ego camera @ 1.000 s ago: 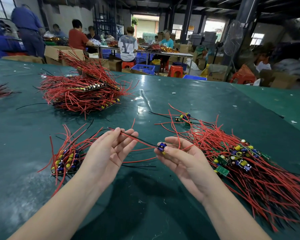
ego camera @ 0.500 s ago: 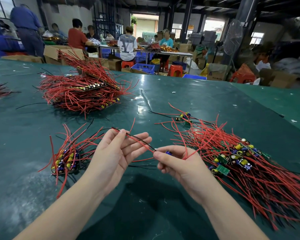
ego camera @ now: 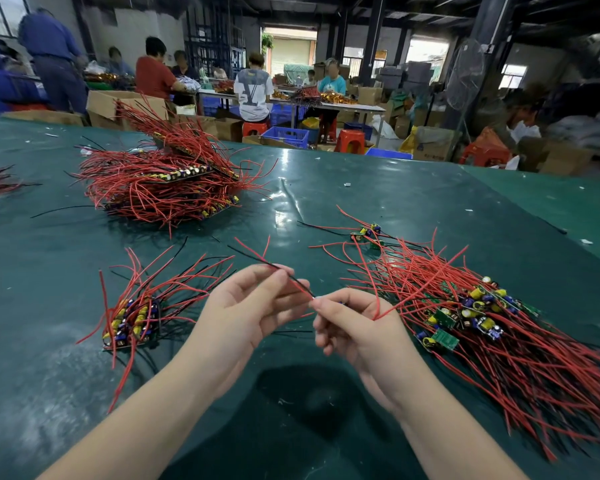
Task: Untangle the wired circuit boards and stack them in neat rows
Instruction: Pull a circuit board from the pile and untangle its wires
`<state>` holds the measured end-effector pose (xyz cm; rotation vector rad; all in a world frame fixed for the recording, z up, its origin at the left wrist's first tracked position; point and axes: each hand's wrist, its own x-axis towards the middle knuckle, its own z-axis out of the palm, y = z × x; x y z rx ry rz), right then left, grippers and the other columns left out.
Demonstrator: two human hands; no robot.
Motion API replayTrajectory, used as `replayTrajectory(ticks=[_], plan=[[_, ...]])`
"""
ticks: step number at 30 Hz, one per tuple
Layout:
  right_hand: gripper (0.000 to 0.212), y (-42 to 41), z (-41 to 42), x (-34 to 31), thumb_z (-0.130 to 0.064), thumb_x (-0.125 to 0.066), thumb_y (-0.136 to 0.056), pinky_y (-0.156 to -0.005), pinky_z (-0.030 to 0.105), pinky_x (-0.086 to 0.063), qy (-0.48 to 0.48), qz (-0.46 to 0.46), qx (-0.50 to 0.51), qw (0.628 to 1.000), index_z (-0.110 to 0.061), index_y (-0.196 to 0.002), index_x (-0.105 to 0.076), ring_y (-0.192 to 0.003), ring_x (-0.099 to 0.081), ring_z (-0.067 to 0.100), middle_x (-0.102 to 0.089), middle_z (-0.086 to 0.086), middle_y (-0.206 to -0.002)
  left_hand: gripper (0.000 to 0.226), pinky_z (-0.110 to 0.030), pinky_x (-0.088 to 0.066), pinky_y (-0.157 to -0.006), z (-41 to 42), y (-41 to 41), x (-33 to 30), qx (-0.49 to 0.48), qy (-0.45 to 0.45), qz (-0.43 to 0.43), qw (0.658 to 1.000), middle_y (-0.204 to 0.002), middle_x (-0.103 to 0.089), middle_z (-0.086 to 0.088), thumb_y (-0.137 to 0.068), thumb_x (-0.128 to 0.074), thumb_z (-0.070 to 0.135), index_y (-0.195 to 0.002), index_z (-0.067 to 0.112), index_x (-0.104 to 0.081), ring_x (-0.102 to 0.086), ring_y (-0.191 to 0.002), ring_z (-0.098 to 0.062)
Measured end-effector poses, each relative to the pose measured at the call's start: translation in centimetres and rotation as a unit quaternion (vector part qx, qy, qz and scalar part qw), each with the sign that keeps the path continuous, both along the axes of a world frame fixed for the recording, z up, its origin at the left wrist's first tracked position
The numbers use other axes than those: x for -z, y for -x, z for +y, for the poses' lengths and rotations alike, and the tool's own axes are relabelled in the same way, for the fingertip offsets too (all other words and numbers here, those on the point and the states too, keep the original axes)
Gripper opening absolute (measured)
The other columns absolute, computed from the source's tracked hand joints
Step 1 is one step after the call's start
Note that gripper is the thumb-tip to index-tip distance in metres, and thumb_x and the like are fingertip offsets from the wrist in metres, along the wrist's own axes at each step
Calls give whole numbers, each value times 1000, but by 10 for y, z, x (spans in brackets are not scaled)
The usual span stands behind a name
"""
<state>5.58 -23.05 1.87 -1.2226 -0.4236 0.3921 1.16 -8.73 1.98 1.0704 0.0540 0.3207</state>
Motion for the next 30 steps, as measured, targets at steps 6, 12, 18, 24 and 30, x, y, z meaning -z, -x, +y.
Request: replayTrajectory(ticks=[6,12,18,24,30], plan=[[6,1,2,2,-17,-70,-68,-42,17,-42,-9,79,-20,997,-14,-63,-70,-44,-55,11,-61,5,-57,30,-25,-58,-76,-2,2,3,-3,-89,-1,996,-85,-74,-13,-55,-77,26,-81,12,-72,-69,-77,-17],[7,3,2,2,-18,-70,-65,-43,17,-42,-4,86,-29,996,-15,-61,-67,-44,-54,12,-60,5,-56,24,-27,-59,-71,-2,1,5,-28,-92,3,995,-82,-74,-17,-49,-80,25,-70,15,-75,-70,-75,-20],[15,5,2,3,-3,-65,-83,-43,19,-44,26,39,2,999,-6,-69,-62,-44,-56,13,-62,8,-57,11,-21,-56,-64,-2,1,6,-61,-118,-13,991,-73,-73,-13,-60,-75,8,-70,8,-70,-70,-68,-16],[17,8,5,1,1,-61,-88,-43,20,-46,43,-1,38,998,-4,-72,-64,-45,-57,14,-63,7,-57,8,-21,-55,-65,-2,-1,10,-86,-130,-1,988,-76,-74,-14,-69,-76,3,-71,10,-72,-71,-71,-18],[19,5,0,-5,-4,-63,-86,-45,19,-46,14,58,-12,998,-11,-69,-67,-47,-57,12,-62,6,-59,25,-27,-57,-73,-3,-1,5,-34,-57,-19,998,-91,-73,-19,-78,-62,23,-89,4,-74,-71,-85,-23]])
